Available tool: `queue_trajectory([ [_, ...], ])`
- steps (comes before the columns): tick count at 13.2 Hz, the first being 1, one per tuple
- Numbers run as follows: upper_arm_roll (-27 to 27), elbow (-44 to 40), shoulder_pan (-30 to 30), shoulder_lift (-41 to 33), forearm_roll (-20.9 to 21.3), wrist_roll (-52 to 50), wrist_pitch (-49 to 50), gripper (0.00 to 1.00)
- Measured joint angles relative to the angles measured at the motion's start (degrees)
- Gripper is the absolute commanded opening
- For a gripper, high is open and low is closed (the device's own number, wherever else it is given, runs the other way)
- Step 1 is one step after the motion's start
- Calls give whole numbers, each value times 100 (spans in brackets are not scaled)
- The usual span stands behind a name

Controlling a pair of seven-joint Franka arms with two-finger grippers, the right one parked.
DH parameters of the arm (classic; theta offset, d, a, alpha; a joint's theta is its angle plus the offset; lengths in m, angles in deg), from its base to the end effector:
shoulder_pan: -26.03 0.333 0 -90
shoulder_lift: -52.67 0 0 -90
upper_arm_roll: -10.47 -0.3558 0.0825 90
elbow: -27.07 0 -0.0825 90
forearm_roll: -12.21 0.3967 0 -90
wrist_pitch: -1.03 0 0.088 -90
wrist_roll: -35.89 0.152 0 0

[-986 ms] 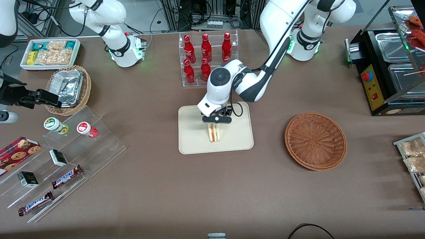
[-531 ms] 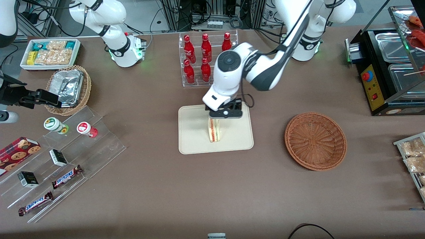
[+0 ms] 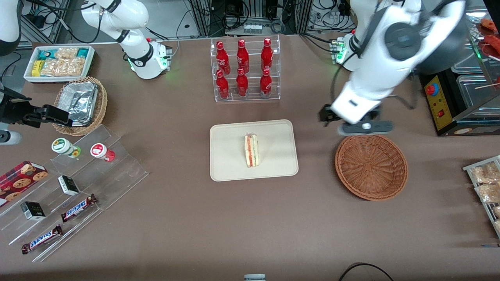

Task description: Place sandwich from basket to tray

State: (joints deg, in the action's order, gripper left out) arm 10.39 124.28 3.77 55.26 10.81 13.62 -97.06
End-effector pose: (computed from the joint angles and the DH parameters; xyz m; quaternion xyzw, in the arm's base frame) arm 0.5422 -0.2247 0.5440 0.9998 0.0027 -0.0184 0.0055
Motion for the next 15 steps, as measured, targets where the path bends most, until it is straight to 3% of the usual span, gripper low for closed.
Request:
queue_trajectory([
  [5, -5, 85, 955, -410, -1, 1291, 481, 100],
  [15, -83, 185, 1472, -490, 5, 1841, 452, 100],
])
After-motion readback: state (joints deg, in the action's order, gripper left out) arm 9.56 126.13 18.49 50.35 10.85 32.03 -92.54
